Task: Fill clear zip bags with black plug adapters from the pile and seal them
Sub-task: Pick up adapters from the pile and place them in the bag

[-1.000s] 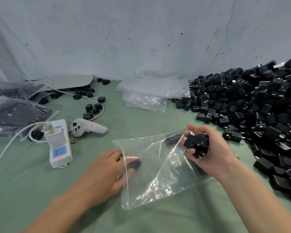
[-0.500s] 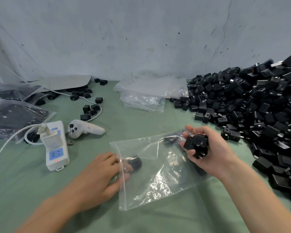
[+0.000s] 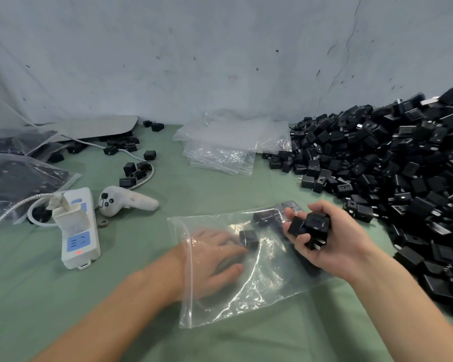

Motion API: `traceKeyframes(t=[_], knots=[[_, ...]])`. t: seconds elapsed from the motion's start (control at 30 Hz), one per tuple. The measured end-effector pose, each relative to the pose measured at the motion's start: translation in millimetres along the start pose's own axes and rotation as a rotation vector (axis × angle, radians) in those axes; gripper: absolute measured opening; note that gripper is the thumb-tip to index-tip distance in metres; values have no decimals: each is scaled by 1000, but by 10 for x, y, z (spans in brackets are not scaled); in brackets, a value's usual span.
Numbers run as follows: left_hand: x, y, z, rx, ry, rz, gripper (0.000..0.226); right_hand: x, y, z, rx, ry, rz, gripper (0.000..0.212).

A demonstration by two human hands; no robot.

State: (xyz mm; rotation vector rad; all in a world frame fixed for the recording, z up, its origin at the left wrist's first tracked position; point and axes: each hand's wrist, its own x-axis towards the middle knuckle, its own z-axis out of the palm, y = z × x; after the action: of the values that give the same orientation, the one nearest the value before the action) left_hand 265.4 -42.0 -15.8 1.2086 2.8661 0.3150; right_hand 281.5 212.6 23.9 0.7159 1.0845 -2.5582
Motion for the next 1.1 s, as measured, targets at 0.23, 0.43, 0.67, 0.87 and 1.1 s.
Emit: traceKeyframes(t=[0.23, 0.43, 0.67, 0.87, 1.1], knots=[[260, 85, 92, 9, 58, 48, 57, -21, -29, -15, 43, -24, 37, 21], [432, 179, 149, 10, 42, 28, 63, -11, -42, -60, 38, -39, 59, 22], [530, 217, 210, 31, -2, -6, 57, -3, -48, -81, 48, -49, 60, 21], [549, 256, 271, 22, -8, -30, 55, 14, -33, -101, 18, -43, 67, 37], [239, 102, 19, -159, 102, -44, 43, -9, 19, -34, 95, -37, 24, 32]])
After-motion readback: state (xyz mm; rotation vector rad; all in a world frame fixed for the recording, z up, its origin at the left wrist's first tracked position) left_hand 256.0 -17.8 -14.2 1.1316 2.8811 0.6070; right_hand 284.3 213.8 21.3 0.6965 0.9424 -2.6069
